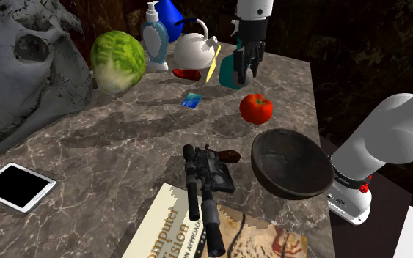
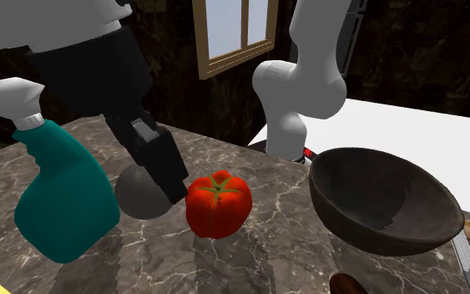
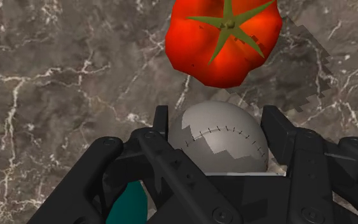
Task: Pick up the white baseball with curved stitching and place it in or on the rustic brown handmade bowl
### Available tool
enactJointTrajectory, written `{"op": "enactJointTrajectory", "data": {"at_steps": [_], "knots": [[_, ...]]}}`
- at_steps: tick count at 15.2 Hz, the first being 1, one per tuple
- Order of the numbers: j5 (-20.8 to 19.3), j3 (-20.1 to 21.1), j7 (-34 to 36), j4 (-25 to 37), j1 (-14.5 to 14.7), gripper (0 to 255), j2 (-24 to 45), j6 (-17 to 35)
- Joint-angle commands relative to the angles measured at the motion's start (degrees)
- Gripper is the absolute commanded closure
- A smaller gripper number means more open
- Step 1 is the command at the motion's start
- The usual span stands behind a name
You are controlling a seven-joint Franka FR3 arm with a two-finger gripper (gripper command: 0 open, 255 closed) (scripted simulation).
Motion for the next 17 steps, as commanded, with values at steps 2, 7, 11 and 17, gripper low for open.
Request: {"op": "enactJointTrajectory", "data": {"at_steps": [2, 7, 11, 17], "knots": [[-0.1, -0.1, 0.1, 2.2, -0.1, 255, -0.1, -2.3], [-0.2, -0.4, 0.4, 5.7, -0.1, 255, -0.4, -6.2], [-0.3, -0.5, 0.6, 8.8, -0.2, 255, -0.4, -9.2], [0.2, -0.3, 1.5, 10.7, 0.2, 255, -1.9, -12.6]]}}
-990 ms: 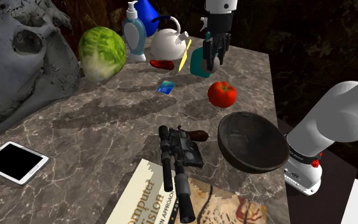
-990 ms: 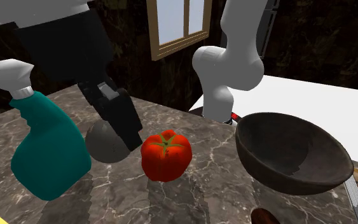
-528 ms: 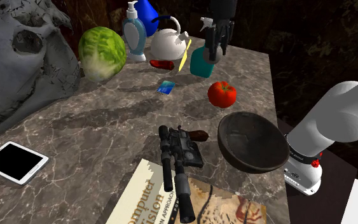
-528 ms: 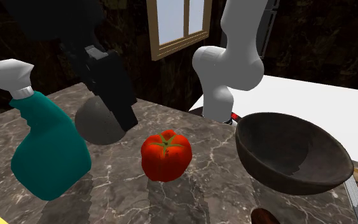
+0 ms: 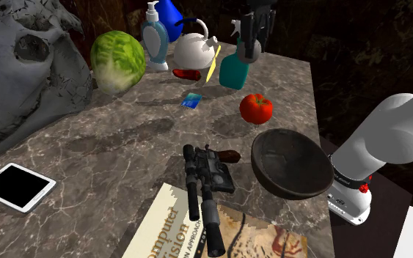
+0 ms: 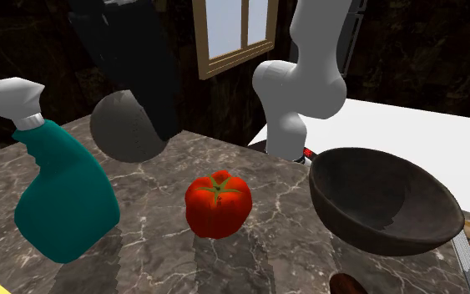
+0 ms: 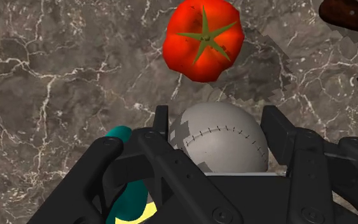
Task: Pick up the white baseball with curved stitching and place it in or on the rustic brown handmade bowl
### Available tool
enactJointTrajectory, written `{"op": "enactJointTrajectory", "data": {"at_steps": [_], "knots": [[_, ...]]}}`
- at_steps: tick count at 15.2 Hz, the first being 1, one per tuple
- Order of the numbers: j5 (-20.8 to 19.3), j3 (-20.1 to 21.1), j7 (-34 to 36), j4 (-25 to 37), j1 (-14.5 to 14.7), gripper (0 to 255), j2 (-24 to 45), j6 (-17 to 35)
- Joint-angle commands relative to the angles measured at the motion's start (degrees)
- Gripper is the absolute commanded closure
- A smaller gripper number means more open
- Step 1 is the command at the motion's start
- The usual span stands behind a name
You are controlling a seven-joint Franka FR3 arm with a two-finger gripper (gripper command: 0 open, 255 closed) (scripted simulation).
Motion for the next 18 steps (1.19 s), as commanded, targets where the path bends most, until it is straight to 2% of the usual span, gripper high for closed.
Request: {"op": "enactJointTrajectory", "data": {"at_steps": [1, 9, 18], "knots": [[1.0, 0.6, 1.0, -2.2, 0.7, 255, -2.7, -0.3], [7.0, 4.8, 7.6, -11.1, 4.9, 255, -15.1, -2.6], [15.5, 10.9, 17.1, -16.1, 10.3, 255, -26.3, -6.4]]}}
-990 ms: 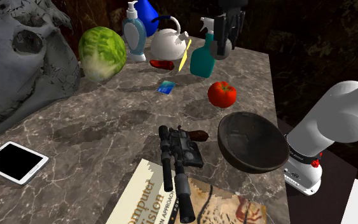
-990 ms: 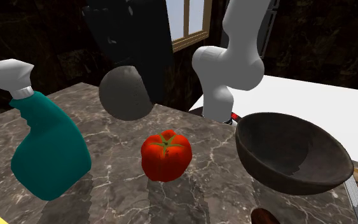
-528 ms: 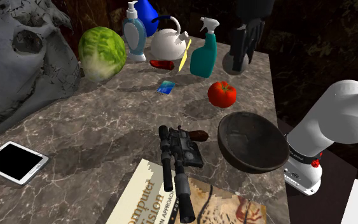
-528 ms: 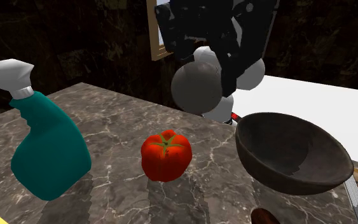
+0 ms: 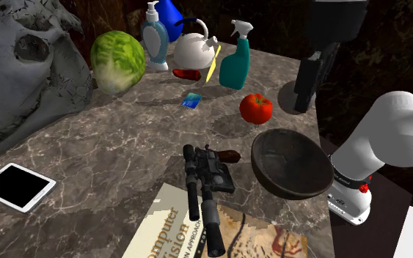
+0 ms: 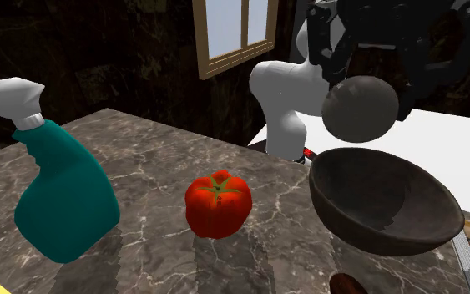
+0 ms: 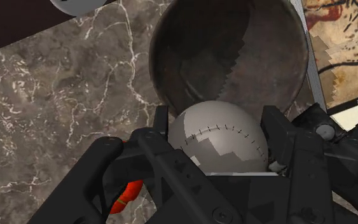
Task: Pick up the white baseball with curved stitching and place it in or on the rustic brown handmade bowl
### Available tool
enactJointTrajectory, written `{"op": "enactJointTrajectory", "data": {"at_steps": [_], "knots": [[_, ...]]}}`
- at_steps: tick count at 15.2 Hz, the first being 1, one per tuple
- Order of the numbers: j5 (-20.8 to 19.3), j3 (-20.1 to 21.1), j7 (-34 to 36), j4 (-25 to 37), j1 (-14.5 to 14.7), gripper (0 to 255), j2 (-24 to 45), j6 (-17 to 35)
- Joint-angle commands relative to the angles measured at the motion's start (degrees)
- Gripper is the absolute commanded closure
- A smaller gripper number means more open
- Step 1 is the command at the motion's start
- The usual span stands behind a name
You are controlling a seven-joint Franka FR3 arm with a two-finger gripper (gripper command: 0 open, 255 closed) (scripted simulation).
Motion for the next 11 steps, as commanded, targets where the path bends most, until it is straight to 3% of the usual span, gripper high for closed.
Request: {"op": "enactJointTrajectory", "data": {"at_steps": [1, 4, 11], "knots": [[2.1, 1.6, 2.5, -0.5, 1.3, 255, -2.1, -0.9], [5.5, 4.2, 6.4, -0.8, 3.1, 255, -4.9, -2.1], [6.8, 5.7, 5.3, -6.7, 3.7, 255, -6.2, 2.4]]}}
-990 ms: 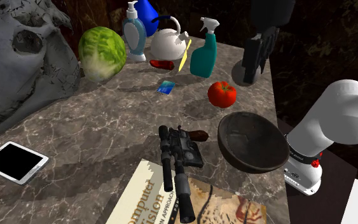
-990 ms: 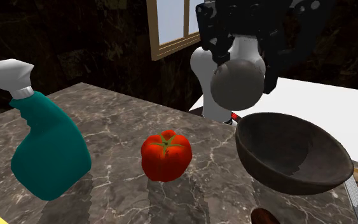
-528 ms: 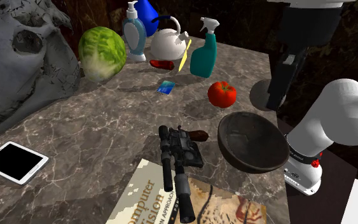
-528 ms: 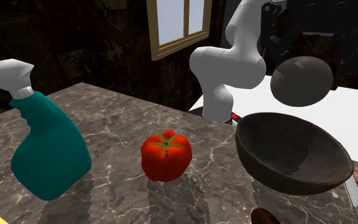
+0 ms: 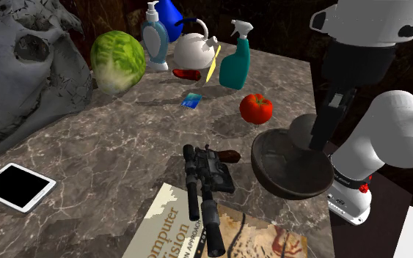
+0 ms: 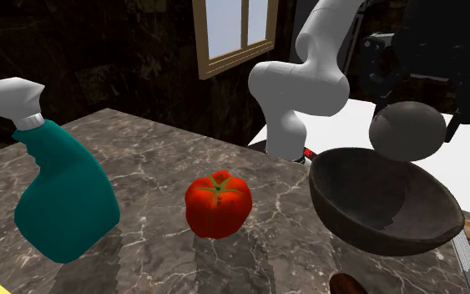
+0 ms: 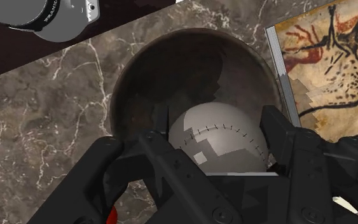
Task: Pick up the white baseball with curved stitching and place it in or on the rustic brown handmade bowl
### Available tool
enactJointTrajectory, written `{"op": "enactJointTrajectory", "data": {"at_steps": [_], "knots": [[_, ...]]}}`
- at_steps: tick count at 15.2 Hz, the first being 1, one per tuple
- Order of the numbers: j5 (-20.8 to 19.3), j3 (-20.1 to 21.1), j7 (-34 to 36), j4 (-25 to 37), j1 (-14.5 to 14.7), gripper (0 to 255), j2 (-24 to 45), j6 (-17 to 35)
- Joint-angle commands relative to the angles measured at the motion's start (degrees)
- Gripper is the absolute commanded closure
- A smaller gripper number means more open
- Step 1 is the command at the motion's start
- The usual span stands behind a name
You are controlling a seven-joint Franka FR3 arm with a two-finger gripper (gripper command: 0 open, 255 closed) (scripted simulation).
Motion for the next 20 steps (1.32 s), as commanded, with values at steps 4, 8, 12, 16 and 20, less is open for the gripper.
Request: {"op": "enactJointTrajectory", "data": {"at_steps": [4, 8, 12, 16, 20], "knots": [[1.0, 1.2, -0.8, -3.9, 0.3, 255, -0.6, 3.3], [2.0, 2.3, -1.4, -6.6, 0.6, 255, -0.9, 5.8], [2.0, 2.3, -1.4, -6.6, 0.6, 255, -0.9, 5.8], [2.0, 2.3, -1.4, -6.6, 0.6, 0, -0.9, 5.8], [2.0, 2.3, -1.4, -6.6, 0.6, 0, -0.9, 5.8]]}}
